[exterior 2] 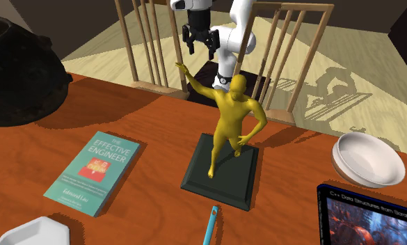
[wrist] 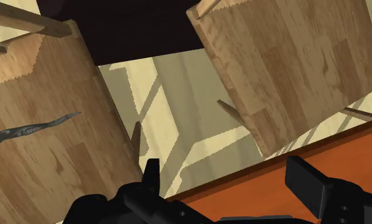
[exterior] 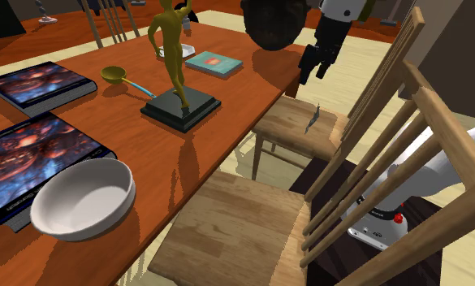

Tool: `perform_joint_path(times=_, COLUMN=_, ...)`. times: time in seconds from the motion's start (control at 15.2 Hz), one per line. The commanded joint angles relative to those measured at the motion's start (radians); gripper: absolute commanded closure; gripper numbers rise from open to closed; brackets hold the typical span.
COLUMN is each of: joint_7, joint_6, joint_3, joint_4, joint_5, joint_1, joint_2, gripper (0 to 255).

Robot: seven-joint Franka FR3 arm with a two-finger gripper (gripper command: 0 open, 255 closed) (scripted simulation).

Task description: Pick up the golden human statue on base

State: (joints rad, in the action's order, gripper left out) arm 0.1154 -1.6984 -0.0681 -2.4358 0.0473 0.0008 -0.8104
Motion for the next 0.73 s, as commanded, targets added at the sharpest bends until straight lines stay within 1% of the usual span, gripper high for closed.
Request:
perform_joint_path(times=0.0, joint_7=0.000, joint_6=0.000, joint_3=0.000, joint_4=0.000, joint_5=0.000, joint_1=0.000, joint_2=0.000, gripper=0)
perform_joint_path(times=0.33, joint_7=0.055, joint_6=-0.078, joint_3=0.074, joint_4=0.089, joint_5=0.029, joint_1=0.040, joint_2=0.159, gripper=0)
perform_joint_path(times=0.66, joint_7=0.110, joint_6=-0.135, joint_3=0.143, joint_4=0.205, joint_5=0.036, joint_1=0.068, joint_2=0.326, gripper=0)
